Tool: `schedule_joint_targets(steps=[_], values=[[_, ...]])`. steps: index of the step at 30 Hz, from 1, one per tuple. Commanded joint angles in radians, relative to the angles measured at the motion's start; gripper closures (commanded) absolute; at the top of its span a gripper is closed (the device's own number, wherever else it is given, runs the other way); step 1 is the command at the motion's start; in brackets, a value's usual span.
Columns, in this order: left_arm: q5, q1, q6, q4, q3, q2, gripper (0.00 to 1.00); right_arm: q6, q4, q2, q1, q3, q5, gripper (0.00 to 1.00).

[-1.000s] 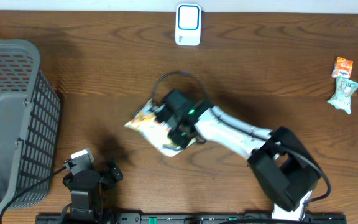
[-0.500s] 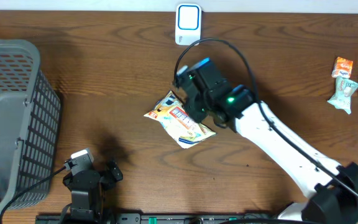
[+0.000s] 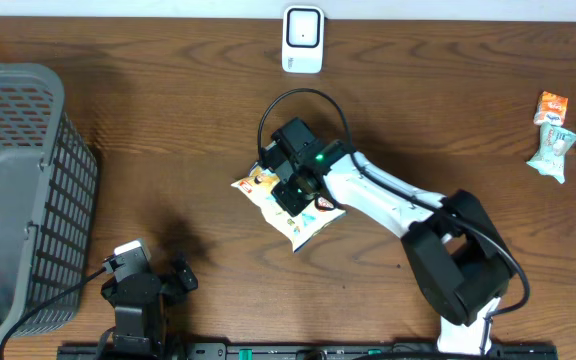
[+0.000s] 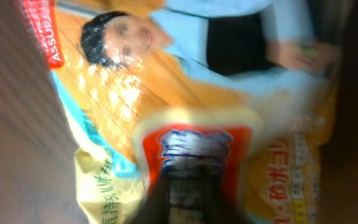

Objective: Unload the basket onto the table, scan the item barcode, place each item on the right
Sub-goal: 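Lift the yellow snack bag and turn it toward the scanner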

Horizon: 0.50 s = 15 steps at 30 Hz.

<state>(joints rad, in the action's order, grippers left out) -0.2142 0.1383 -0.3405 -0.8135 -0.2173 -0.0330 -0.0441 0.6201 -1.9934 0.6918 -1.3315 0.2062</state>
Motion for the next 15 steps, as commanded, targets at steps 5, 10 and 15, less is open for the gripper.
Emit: schedule_joint_targets(steps=[5,10,15], values=[[-0.006,-0.002,0.022,-0.068,0.002,0.002,0.02,0.014,0.029,-0.039,0.006,-0.018,-0.032,0.01],[-0.006,-0.002,0.022,-0.068,0.002,0.002,0.02,0.014,0.073,0.079,0.001,-0.113,-0.032,0.01],[-0.006,-0.002,0.022,-0.068,0.002,0.002,0.02,0.013,0.029,0.182,0.004,-0.126,-0.032,0.08]])
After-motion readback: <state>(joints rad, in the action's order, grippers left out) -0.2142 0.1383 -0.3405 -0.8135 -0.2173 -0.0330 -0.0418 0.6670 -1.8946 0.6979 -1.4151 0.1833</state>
